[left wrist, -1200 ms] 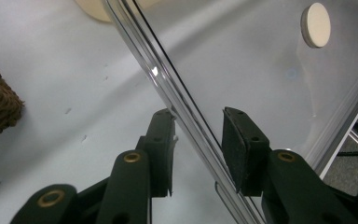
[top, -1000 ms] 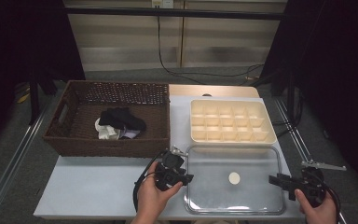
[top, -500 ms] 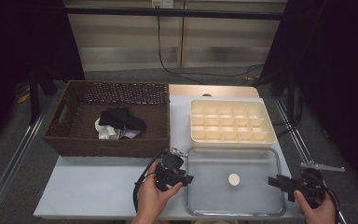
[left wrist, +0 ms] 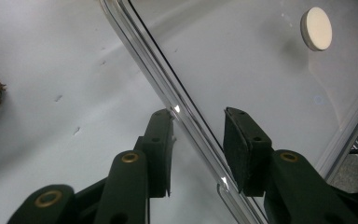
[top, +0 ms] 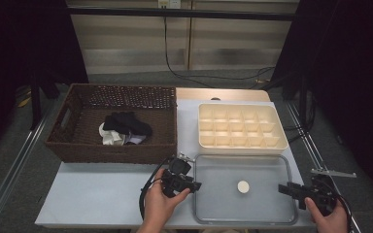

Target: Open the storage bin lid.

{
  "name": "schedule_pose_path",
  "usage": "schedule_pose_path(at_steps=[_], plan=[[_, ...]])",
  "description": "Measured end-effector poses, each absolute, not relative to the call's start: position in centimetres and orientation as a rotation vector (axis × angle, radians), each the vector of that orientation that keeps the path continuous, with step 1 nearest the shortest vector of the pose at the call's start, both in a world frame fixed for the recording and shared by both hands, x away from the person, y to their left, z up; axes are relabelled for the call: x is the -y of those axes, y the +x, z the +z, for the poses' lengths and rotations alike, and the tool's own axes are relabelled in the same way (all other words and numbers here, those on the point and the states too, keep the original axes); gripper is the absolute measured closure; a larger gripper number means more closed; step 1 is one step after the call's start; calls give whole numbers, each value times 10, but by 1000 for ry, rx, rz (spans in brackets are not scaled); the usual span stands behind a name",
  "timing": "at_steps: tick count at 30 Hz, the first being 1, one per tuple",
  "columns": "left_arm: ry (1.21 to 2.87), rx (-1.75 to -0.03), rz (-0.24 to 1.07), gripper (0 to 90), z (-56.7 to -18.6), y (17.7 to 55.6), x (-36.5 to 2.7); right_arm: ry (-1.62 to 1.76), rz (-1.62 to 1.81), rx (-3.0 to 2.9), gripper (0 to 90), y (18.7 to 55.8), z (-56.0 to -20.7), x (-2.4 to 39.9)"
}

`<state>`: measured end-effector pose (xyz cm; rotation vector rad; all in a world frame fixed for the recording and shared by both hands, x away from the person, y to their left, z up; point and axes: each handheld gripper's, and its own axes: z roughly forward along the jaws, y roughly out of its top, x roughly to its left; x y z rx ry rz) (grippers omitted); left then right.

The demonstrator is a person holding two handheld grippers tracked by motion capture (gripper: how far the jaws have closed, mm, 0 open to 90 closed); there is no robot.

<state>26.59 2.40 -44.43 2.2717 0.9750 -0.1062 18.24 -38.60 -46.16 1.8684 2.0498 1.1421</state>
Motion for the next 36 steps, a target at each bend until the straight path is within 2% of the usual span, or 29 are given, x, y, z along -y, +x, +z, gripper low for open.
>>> schedule_pose_path(at_steps=[16,19,21,24,31,36], plan=[[2274,-1001,-103,598,-451,270,-21,1881,1140,-2045,454,192,-471,387],[2294,-1003,-92,550,-454,269,-20,1867,1121,-2045,424,191,-472,385],[2287,-1006,-75,495,-453,269,-23,1852,1097,-2027,337,191,-470,385],[2279,-1005,-39,433,-450,271,-26,1835,1111,-2026,329,193,-469,386],[2296,-943,0,306,-443,269,-28,1696,1110,-2087,248,197,-463,371],[2314,-896,-13,268,-442,269,-31,1616,1117,-2143,230,204,-461,355]])
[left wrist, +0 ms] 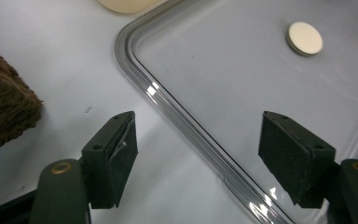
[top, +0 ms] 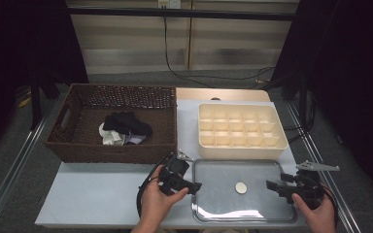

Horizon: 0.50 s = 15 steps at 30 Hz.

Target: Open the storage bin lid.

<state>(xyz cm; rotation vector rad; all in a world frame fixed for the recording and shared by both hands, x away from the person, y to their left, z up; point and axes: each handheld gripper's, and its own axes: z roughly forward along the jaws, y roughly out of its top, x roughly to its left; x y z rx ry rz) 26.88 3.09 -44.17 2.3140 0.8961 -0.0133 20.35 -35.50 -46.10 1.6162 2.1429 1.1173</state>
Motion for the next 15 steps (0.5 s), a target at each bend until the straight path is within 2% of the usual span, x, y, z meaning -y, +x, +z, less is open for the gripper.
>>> schedule_pose_path(at_steps=[15], plan=[[2319,-868,-15,239,-451,266,-52,1451,1110,-2297,184,219,-466,316]])
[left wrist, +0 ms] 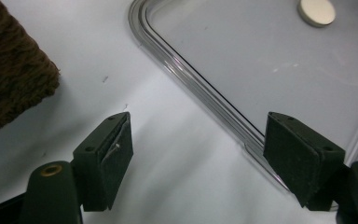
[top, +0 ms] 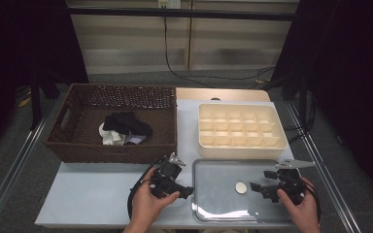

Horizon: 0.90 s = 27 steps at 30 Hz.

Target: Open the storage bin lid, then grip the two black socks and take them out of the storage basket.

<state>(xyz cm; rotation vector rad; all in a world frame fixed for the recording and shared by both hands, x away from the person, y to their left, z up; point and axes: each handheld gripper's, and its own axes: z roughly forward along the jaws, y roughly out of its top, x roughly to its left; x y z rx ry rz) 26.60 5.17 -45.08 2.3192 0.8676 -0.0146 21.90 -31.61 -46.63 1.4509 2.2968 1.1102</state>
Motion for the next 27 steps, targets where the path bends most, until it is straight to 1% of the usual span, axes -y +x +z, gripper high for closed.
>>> schedule_pose_path(at_steps=[12,14,19,25,27], plan=[[2329,-822,79,219,-466,265,-80,1367,1079,-2360,173,229,-475,301],[2330,-816,67,212,-469,264,-83,1343,1084,-2362,156,229,-477,299],[2330,-791,90,205,-468,261,-92,1294,1079,-2378,147,228,-478,298],[2319,-808,124,191,-466,261,-108,1240,1082,-2368,144,225,-481,298],[2311,-818,116,179,-467,262,-112,1232,1065,-2369,143,225,-481,297]])
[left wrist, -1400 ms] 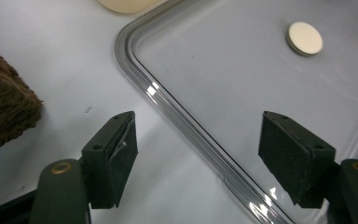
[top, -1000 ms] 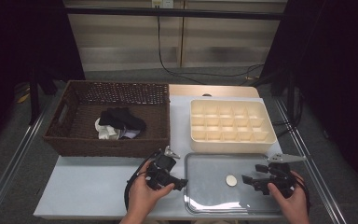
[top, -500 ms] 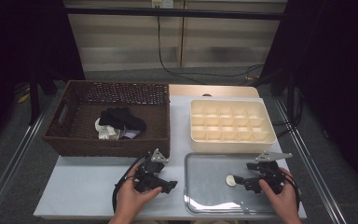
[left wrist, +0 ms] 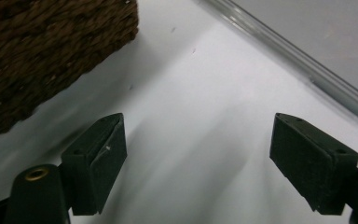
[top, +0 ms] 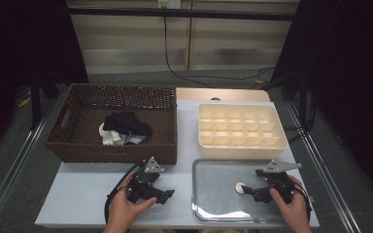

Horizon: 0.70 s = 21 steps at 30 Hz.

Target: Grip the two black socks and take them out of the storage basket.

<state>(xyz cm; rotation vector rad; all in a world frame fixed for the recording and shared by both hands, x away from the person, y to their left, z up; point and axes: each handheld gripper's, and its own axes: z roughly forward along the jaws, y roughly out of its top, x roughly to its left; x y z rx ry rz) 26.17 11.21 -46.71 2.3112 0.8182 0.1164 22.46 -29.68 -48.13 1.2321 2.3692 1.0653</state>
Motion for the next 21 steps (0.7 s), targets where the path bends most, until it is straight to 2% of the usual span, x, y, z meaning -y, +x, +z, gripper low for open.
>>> schedule_pose_path(at_steps=[7,10,16,21], plan=[[2310,-822,136,158,-474,261,-122,1228,1050,-2369,143,224,-481,296],[2316,-769,132,141,-476,261,-124,1227,1050,-2369,143,224,-481,296],[2312,-776,72,129,-474,265,-126,1225,1055,-2368,143,224,-482,296],[2323,-803,86,198,-471,267,-127,1228,1066,-2368,143,225,-482,297]])
